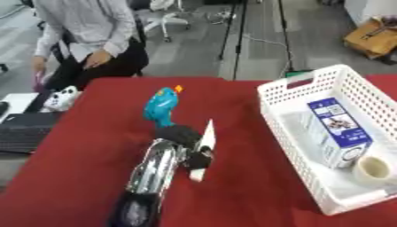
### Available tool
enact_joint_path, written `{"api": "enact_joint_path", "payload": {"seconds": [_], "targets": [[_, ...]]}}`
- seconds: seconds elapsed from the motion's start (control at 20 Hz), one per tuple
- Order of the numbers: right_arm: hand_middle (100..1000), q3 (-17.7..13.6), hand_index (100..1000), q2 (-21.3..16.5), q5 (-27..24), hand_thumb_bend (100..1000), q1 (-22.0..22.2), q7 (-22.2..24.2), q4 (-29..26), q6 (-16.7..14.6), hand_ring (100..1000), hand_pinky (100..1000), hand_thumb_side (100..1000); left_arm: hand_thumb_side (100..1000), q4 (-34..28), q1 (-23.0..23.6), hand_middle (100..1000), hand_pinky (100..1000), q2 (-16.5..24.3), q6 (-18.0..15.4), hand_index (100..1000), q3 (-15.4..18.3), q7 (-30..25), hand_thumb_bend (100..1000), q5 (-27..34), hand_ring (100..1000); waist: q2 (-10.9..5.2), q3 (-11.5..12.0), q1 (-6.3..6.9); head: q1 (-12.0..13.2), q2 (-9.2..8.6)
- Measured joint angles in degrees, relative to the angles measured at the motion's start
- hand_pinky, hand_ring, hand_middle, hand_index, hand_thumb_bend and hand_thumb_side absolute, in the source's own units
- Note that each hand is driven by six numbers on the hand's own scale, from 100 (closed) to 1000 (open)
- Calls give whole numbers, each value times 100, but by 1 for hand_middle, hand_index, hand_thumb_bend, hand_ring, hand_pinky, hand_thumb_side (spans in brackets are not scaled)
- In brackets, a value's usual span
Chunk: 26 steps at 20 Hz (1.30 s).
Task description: Pick up objects on the table and place them in the box.
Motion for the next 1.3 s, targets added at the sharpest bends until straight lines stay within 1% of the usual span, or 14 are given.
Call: {"api": "enact_joint_path", "payload": {"seconds": [0.55,0.95,1.3], "targets": [[578,0,624,0,-6,100,-22,14,0,-23,664,721,572,1000,120,-64,569,637,-44,36,938,11,4,100,0,588,7,-26,0,26,-18],[576,0,621,0,-21,100,-43,12,0,-35,663,721,560,1000,243,-87,571,629,-45,57,923,34,4,129,-196,588,9,-34,0,52,-44],[574,0,619,0,-37,100,-43,10,0,-40,662,721,555,1000,330,-117,568,624,-45,73,911,68,14,111,-359,584,9,-35,0,55,-47]]}}
